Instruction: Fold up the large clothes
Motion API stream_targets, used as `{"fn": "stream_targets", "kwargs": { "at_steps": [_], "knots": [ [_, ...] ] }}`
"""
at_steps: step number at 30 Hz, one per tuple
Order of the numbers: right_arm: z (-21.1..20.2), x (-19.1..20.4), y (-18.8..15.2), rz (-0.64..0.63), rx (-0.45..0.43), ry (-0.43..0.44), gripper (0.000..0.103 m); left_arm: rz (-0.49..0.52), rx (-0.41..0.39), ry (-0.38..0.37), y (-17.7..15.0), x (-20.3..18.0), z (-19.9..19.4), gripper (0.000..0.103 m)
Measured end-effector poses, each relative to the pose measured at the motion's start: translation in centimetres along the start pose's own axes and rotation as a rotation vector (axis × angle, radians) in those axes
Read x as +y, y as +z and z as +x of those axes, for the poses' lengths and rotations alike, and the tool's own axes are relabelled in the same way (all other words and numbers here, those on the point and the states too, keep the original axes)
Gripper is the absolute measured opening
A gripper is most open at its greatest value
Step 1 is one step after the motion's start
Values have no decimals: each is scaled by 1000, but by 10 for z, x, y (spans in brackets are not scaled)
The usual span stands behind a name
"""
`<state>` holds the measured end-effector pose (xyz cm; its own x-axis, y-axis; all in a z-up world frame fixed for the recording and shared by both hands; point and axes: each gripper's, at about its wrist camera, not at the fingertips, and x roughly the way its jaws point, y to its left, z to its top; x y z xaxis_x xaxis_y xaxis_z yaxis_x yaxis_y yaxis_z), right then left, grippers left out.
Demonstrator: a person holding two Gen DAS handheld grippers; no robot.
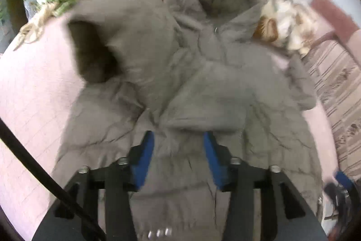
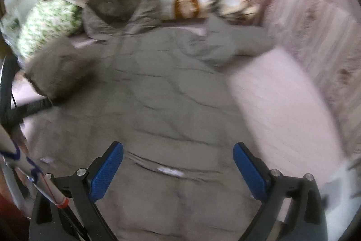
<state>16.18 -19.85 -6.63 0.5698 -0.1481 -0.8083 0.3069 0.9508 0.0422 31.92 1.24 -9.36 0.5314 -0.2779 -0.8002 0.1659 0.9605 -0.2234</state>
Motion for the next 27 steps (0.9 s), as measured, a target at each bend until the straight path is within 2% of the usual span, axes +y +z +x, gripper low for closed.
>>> {"fn": "stream_targets", "kwargs": {
  "at_steps": [2, 4, 6, 10, 15, 16, 18, 19, 20, 21, 23, 27],
  "knots": [
    [15, 14, 19, 23, 3, 118, 100, 11, -60, 35, -10, 10, -22, 56],
    [32, 30, 32, 28, 12, 169, 100, 18, -105, 104, -14, 21, -34, 56],
    [58, 49, 46, 33, 36, 222, 100, 27, -113, 184, -9, 38, -39, 56],
    [101, 75, 66, 79, 58, 245, 100, -19, -139, 260, -1, 73, -43, 56],
    [143, 96, 83, 107, 115, 173, 97, -61, -136, 341, 5, 100, -38, 56],
    [149, 99, 84, 107, 132, 167, 93, -67, -128, 347, 6, 103, -36, 57],
    [154, 104, 87, 98, 157, 179, 56, -82, -107, 351, 4, 109, -32, 56],
    [154, 105, 89, 89, 163, 181, 49, -91, -95, 349, 3, 111, -28, 56],
    [151, 107, 93, 66, 159, 171, 28, -98, -85, 347, 4, 112, -25, 57],
    [149, 108, 98, 42, 159, 172, 21, -103, -73, 345, 5, 112, -21, 57],
    [143, 102, 108, 26, 147, 165, 18, -103, -55, 346, 4, 111, -15, 56],
    [131, 77, 131, -7, 88, -10, 15, -98, -39, 347, 3, 105, -9, 57]
  ]
}}
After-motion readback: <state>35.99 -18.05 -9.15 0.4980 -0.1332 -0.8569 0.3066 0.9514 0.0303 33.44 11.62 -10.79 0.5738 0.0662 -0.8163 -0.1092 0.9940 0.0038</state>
